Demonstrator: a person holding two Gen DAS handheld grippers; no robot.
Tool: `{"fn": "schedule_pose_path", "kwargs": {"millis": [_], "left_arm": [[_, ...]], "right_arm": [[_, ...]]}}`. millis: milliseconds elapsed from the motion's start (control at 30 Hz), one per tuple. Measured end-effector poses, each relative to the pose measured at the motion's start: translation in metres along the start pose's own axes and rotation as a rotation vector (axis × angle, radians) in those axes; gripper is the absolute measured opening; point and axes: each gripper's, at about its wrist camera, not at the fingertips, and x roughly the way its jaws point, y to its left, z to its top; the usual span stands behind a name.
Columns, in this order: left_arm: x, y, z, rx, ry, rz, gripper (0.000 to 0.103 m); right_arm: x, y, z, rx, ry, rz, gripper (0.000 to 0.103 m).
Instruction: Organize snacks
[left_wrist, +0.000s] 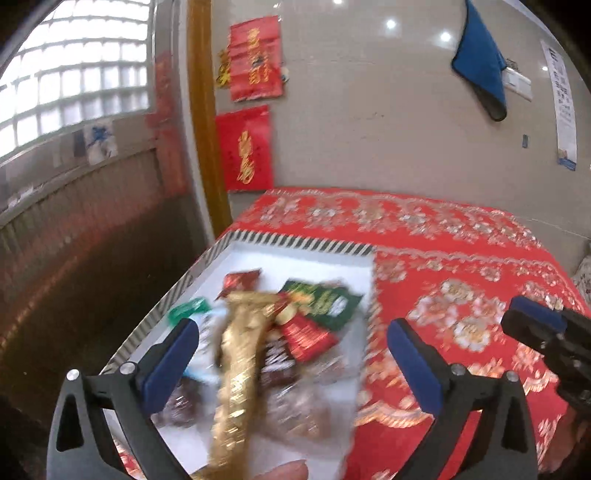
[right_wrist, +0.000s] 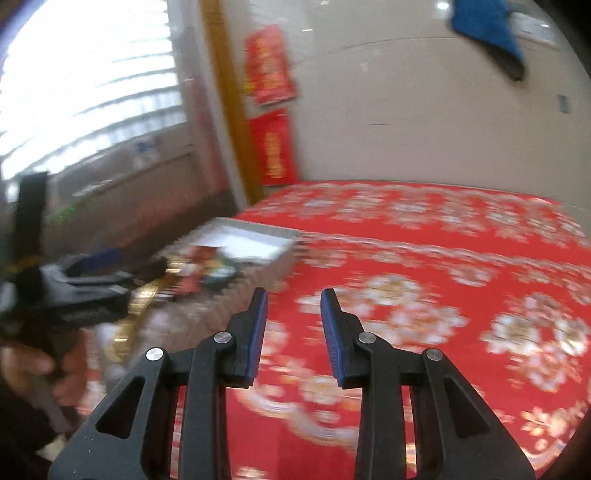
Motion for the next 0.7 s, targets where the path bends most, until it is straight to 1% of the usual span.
{"fn": "schedule_pose_path", "kwargs": {"millis": [33, 67, 100, 133, 200, 233, 367, 467, 533, 700], "left_arm": [[-0.001, 0.006, -0.002, -0.001, 0.009, 0.005, 0.103], [-0.002, 0.013, -0.005, 0.005, 0.012, 0.007, 0.103], [-0.004, 0.019, -0.008, 0.015, 0.013, 0.007, 0.103], [-0.006, 0.025, -0.01, 0.024, 0.016, 0.0, 0.103], [-0.008, 0.037, -0.014, 0.027, 0.037, -0.017, 0.103], [-0.008, 0.044, -0.015, 0.024, 0.05, -0.016, 0.103], [-0.008, 0.064, -0.021, -0.007, 0.068, -0.008, 0.103], [-0.007, 0.077, -0.024, -0.044, 0.079, 0.004, 0.103], [-0.006, 0.081, -0.026, -0.052, 0.084, 0.017, 0.103], [-0.003, 0.086, -0.032, -0.054, 0.097, 0.004, 0.103]], "right_arm": [[0.003, 0.012, 0.004, -0.021, 0.016, 0.036, 0.042], [0.005, 0.022, 0.006, -0.035, 0.031, 0.055, 0.051], [0.008, 0.034, 0.01, -0.055, 0.047, 0.077, 0.068], [0.01, 0.047, 0.015, -0.086, 0.06, 0.085, 0.071], [0.013, 0.067, 0.022, -0.131, 0.079, 0.076, 0.071], [0.014, 0.074, 0.025, -0.145, 0.085, 0.089, 0.071], [0.02, 0.091, 0.033, -0.16, 0.115, 0.118, 0.071], [0.026, 0.103, 0.036, -0.184, 0.138, 0.11, 0.071], [0.03, 0.111, 0.035, -0.205, 0.164, 0.117, 0.071], [0.037, 0.124, 0.027, -0.247, 0.205, 0.116, 0.071]]}}
